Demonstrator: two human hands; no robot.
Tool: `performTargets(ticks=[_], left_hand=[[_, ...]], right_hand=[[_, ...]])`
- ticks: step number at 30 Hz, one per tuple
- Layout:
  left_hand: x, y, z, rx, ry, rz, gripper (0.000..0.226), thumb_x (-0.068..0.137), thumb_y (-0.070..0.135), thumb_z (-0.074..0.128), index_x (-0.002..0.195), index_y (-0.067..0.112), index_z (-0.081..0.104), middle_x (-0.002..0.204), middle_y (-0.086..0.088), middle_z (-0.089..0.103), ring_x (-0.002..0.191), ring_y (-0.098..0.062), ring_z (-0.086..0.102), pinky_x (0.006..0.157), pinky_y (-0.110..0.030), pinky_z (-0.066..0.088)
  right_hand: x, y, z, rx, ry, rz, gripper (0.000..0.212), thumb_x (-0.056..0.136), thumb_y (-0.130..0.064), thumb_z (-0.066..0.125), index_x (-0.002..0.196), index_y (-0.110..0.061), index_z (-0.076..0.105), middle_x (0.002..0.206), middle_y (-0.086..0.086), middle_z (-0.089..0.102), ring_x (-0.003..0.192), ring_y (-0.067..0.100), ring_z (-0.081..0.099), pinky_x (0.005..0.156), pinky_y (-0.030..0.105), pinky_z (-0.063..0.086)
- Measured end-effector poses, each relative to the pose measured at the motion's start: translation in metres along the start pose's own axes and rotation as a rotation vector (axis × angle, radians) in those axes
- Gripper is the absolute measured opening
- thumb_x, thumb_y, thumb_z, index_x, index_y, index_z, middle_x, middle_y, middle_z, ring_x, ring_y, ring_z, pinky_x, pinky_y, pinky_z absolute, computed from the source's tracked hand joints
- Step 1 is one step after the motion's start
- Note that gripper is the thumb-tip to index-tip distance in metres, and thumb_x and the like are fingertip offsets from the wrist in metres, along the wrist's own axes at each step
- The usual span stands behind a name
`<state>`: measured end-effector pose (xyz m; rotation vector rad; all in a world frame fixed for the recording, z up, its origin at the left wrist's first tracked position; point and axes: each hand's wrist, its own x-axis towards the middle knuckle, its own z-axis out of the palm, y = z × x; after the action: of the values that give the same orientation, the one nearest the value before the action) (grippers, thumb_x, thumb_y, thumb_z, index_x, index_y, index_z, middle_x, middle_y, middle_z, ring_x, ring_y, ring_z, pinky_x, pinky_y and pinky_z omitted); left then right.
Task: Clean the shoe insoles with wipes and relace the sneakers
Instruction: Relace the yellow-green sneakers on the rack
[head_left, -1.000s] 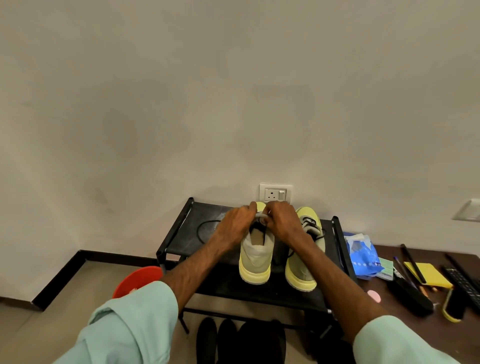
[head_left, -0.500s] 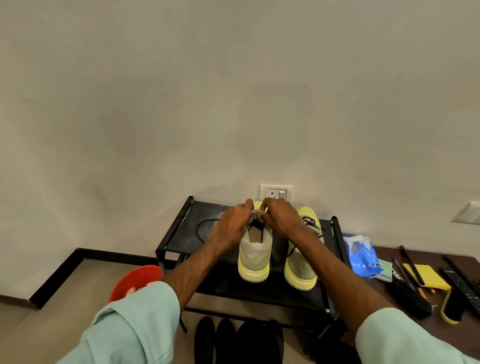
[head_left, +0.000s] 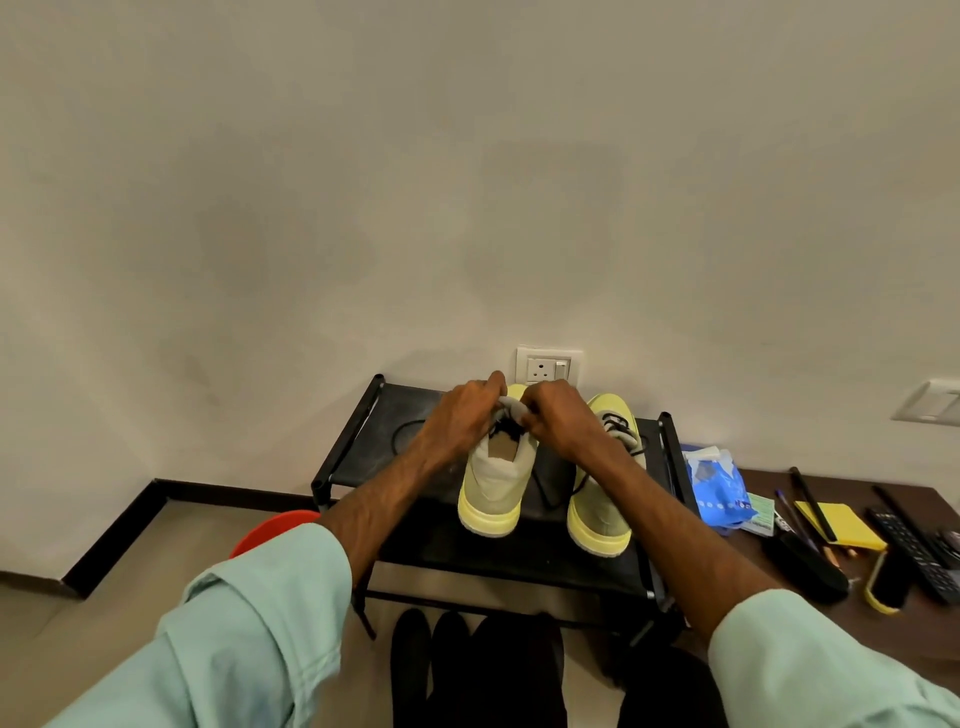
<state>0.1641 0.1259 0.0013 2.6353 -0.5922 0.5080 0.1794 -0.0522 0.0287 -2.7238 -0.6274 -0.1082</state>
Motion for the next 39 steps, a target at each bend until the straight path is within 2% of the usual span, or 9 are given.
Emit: performTargets(ticks=[11,14,20,24,29,31,34,36,39], left_hand=[[-0.002,-0.007,0.002,-0.066,-0.059,-0.036,0.015,0.099,0.017,0.057,0.112,0.014,0.049,0.096,-0.011,0.067,0.073,-0.023,0.059,0.062,-0.037,0.052],[-0.001,-0.012,0.004,-0.137,-0.052,-0.098,0.013,0.100,0.023,0.055,0.111,0.018,0.051,0.096,-0.006,0.068,0.077,-0.019,0.063,0.068,-0.042,0.058],[0.001,-0.024,0.001,-0.329,-0.220,-0.240,0.033,0.101,0.040,0.055,0.124,0.016,0.058,0.108,0.000,0.068,0.092,-0.013,0.065,0.083,-0.033,0.057],[0.000,-0.036,-0.001,-0.390,-0.270,-0.257,0.028,0.108,0.025,0.039,0.120,0.014,0.063,0.106,-0.005,0.070,0.092,-0.019,0.069,0.086,-0.040,0.059],[0.000,-0.033,-0.001,-0.300,-0.289,-0.221,0.023,0.099,0.016,0.059,0.121,0.014,0.065,0.110,-0.004,0.070,0.098,-0.018,0.066,0.088,-0.035,0.057],[0.001,-0.030,0.000,-0.259,-0.273,-0.217,0.020,0.098,0.018,0.059,0.115,0.013,0.068,0.108,-0.005,0.071,0.095,-0.019,0.066,0.086,-0.037,0.057],[0.003,-0.026,-0.005,-0.197,-0.288,-0.228,0.020,0.099,0.017,0.054,0.099,0.009,0.072,0.096,-0.007,0.071,0.086,-0.022,0.064,0.082,-0.042,0.057],[0.005,-0.024,-0.011,-0.182,-0.300,-0.242,0.024,0.100,0.019,0.053,0.092,0.005,0.070,0.092,-0.010,0.071,0.084,-0.025,0.064,0.079,-0.040,0.054],[0.011,-0.025,-0.024,-0.146,-0.296,-0.276,0.031,0.103,0.023,0.049,0.091,0.001,0.066,0.090,-0.013,0.069,0.079,-0.025,0.062,0.075,-0.040,0.050]], right_hand=[[0.010,0.013,-0.007,0.182,-0.057,0.027,0.010,0.086,-0.015,0.079,0.093,-0.008,0.080,0.082,0.008,0.073,0.069,0.021,0.063,0.070,0.040,0.055],[0.009,0.013,-0.008,0.227,-0.045,0.050,0.011,0.083,-0.017,0.082,0.092,-0.009,0.080,0.082,0.005,0.074,0.070,0.020,0.065,0.068,0.035,0.055],[0.000,0.018,-0.007,0.256,-0.099,0.119,0.021,0.083,-0.024,0.084,0.097,-0.013,0.071,0.082,-0.001,0.066,0.070,0.010,0.058,0.065,0.024,0.047],[-0.002,0.023,-0.008,0.267,-0.182,0.143,0.034,0.088,-0.019,0.077,0.119,-0.011,0.065,0.103,0.008,0.071,0.082,0.013,0.064,0.076,0.026,0.051],[-0.003,0.025,-0.015,0.222,-0.237,0.171,0.049,0.085,-0.013,0.078,0.131,-0.007,0.061,0.128,0.011,0.064,0.113,0.029,0.065,0.097,0.040,0.055],[-0.003,0.025,-0.014,0.185,-0.231,0.201,0.042,0.084,-0.015,0.079,0.122,-0.003,0.068,0.117,0.010,0.068,0.103,0.025,0.066,0.089,0.033,0.056],[-0.004,0.022,-0.016,0.190,-0.192,0.246,0.014,0.086,-0.009,0.071,0.086,0.004,0.076,0.075,0.013,0.067,0.065,0.018,0.056,0.058,0.021,0.046],[-0.004,0.019,-0.023,0.187,-0.173,0.270,0.021,0.088,-0.013,0.072,0.072,0.000,0.072,0.058,0.007,0.056,0.054,0.014,0.047,0.053,0.021,0.039],[-0.002,0.016,-0.037,0.158,-0.135,0.286,0.022,0.087,-0.020,0.074,0.072,-0.003,0.073,0.055,-0.001,0.052,0.053,0.012,0.046,0.054,0.025,0.037]])
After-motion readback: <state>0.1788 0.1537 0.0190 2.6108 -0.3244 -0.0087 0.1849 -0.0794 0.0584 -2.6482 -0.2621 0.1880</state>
